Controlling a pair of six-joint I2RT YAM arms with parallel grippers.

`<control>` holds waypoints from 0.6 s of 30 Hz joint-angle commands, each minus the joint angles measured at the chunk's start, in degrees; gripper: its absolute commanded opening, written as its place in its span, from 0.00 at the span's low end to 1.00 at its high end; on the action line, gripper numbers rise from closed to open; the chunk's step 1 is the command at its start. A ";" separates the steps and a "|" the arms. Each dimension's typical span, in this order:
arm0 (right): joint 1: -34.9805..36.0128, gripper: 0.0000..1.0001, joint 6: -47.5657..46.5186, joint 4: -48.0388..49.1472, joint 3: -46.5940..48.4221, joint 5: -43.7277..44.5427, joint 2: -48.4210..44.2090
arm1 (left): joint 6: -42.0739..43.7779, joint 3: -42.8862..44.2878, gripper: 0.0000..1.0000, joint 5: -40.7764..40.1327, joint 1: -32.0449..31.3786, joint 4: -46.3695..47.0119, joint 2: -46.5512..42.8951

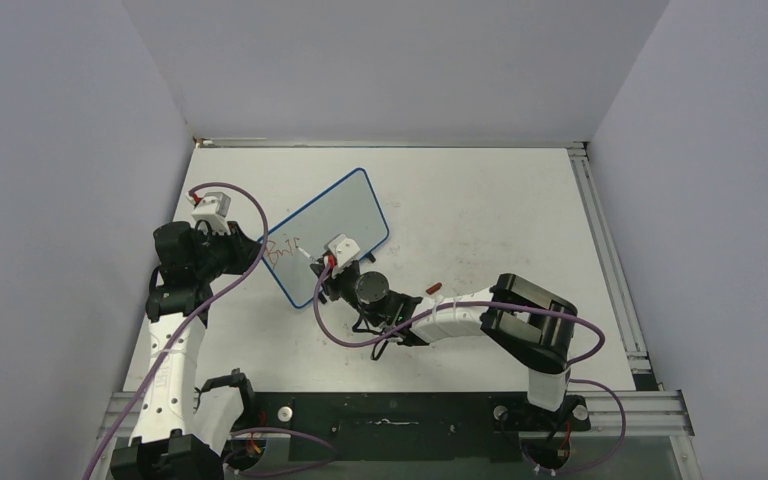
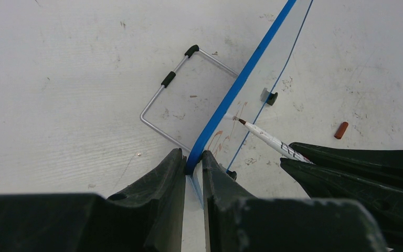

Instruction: Write a sentence on the whiteboard

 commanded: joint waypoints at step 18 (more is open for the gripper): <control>-1.40 0.05 -1.67 2.34 3.87 1.63 0.77 | 0.28 0.35 0.00 -0.50 -0.03 -1.33 -0.45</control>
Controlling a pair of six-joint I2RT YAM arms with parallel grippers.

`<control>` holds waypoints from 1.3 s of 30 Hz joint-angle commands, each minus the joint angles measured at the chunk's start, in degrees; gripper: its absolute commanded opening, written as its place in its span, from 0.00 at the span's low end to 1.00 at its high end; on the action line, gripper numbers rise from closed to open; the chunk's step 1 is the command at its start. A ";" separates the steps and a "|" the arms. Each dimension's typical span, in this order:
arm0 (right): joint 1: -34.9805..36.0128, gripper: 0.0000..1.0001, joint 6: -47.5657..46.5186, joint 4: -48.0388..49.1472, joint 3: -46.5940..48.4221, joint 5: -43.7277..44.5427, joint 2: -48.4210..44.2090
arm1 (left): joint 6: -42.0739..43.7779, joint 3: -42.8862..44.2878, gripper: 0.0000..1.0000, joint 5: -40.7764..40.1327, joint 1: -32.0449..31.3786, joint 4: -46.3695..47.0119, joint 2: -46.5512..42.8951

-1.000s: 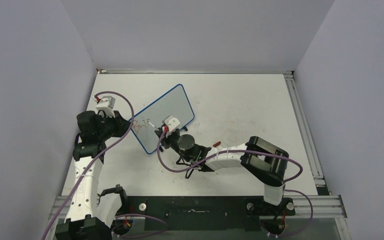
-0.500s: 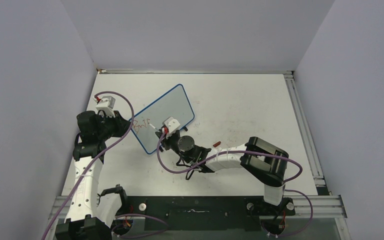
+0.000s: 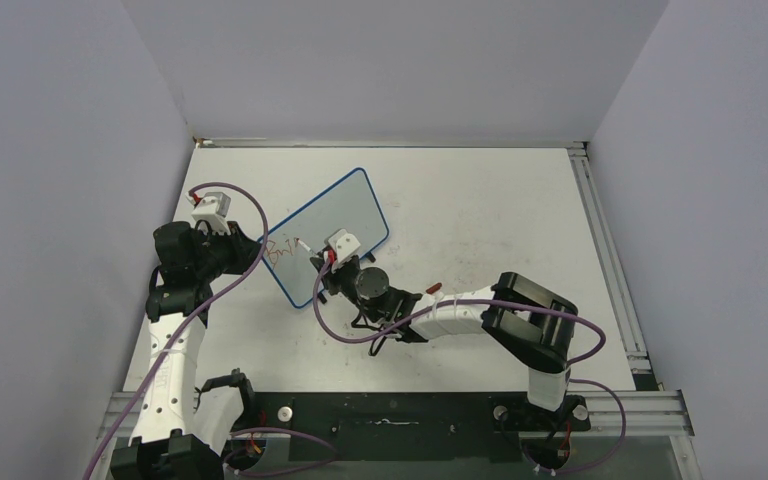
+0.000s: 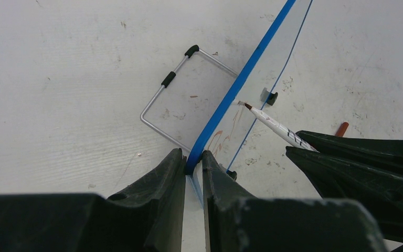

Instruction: Write a sentence on the whiteboard

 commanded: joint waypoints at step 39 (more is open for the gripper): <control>3.12 0.05 1.24 0.65 -0.82 1.17 0.65 | 0.28 0.36 0.00 -0.63 -0.06 -1.35 -0.65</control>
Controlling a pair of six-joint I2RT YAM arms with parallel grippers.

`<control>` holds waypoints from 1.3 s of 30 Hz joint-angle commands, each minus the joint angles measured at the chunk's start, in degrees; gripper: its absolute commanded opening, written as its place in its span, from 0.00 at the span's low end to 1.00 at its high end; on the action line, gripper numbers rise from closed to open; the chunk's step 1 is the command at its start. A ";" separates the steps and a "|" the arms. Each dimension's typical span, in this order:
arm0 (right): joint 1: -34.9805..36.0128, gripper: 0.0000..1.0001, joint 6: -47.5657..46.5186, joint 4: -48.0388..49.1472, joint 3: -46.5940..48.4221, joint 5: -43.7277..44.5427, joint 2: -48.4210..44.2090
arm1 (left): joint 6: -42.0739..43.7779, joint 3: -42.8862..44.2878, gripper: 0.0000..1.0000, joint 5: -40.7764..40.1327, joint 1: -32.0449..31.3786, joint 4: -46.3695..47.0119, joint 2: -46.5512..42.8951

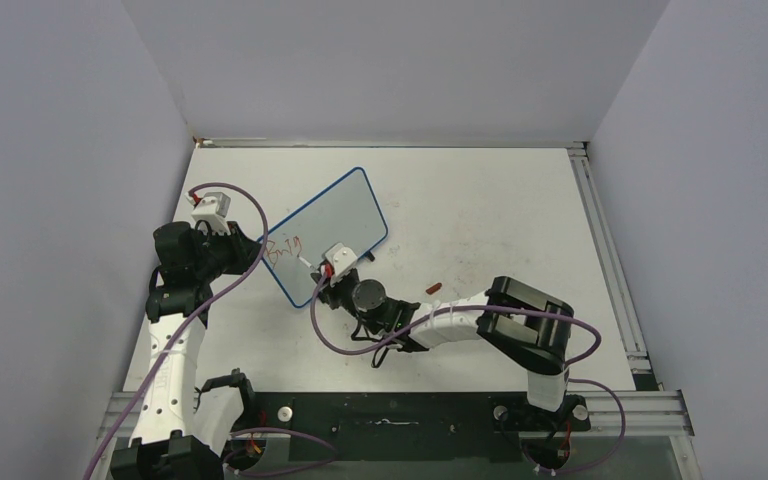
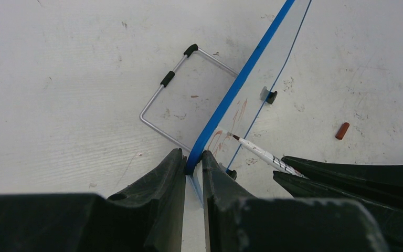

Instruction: Write a sentence on the whiteboard

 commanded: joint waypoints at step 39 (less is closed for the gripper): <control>-3.92 0.05 -2.23 2.07 7.24 -1.73 -1.44 | 0.28 0.28 0.00 -0.38 -0.08 -1.37 -0.45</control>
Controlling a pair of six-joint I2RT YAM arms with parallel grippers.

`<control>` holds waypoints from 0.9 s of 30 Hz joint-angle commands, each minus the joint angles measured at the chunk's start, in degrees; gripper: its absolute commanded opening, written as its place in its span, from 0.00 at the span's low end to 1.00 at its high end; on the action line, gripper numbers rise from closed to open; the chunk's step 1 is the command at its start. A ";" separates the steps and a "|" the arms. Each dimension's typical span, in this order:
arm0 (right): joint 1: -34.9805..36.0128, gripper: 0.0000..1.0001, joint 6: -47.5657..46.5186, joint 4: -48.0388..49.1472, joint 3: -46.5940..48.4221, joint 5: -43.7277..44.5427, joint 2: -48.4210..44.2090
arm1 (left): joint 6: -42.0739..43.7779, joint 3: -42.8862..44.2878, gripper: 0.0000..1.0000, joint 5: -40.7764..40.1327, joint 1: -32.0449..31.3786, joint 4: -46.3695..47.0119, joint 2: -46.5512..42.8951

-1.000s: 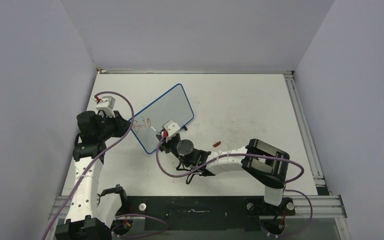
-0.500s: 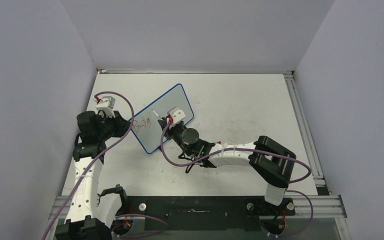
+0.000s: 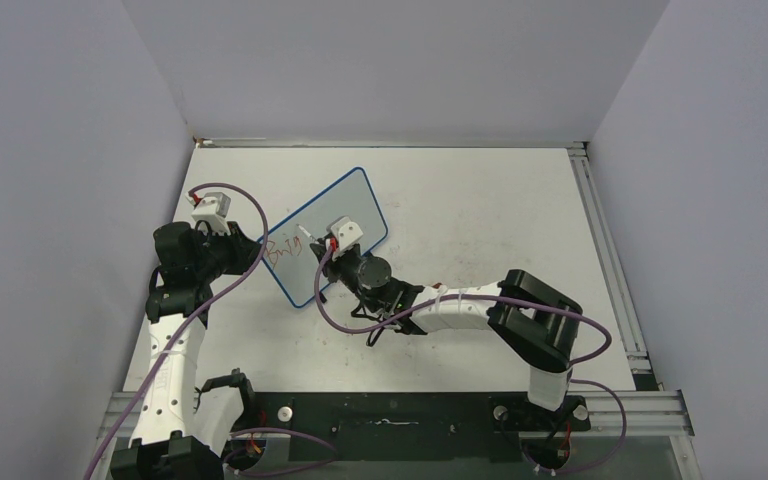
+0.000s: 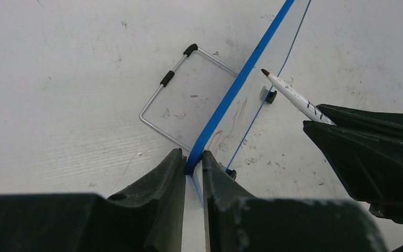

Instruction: Write a sentence on the whiteboard

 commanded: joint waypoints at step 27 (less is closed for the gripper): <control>1.16 0.05 2.33 0.01 -3.33 0.93 1.37 | 0.30 0.36 0.00 -0.11 -0.10 -1.10 -0.67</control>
